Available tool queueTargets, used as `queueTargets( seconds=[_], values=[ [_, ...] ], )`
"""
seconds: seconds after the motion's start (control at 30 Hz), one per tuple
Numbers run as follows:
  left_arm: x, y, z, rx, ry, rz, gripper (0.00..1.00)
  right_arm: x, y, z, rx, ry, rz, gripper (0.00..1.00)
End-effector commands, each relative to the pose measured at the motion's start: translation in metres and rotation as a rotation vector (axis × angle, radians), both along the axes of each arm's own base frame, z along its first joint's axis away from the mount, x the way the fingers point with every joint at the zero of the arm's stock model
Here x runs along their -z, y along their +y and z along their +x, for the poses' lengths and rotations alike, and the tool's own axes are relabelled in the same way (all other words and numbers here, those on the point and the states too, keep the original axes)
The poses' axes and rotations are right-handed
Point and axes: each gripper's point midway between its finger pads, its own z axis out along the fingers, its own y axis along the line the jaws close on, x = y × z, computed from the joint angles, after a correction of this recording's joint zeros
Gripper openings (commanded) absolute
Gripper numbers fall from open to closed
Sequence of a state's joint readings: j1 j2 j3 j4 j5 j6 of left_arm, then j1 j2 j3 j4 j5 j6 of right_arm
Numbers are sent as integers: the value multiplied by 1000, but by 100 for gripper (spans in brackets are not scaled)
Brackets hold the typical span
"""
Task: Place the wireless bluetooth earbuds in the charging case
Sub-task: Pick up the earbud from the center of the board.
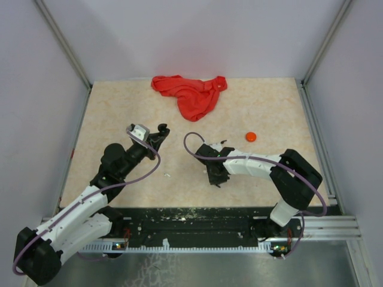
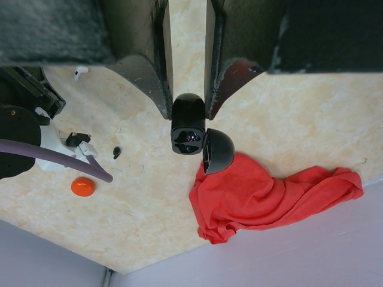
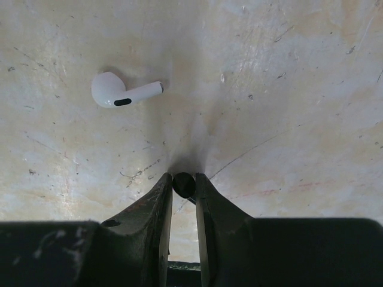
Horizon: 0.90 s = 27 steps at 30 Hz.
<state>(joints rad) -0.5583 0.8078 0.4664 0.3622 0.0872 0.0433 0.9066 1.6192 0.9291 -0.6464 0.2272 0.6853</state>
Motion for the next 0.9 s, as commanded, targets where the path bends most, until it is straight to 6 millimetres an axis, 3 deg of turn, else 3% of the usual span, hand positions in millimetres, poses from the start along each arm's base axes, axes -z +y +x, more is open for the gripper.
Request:
queueTargets(
  seconds=[0.0,0.2,0.4,0.57,0.87],
  values=[
    [-6,-1,0,9,-23,-26,0,4,3,4,13,-18,-1,20],
    [-4,-4,-1,25,-18,-35,1,-14,12,9,-26,-55,55,12],
    [-6,-6,-3,50,-27,-66,1,-61,29,29,-76,-158,179,10],
    [-6,-10,-5,89,-20,-95,1,-117,48,49,-138,-277,343,10],
    [-20,-19,-23,215,-84,-177,1,-239,77,76,-255,-583,592,10]
  ],
)
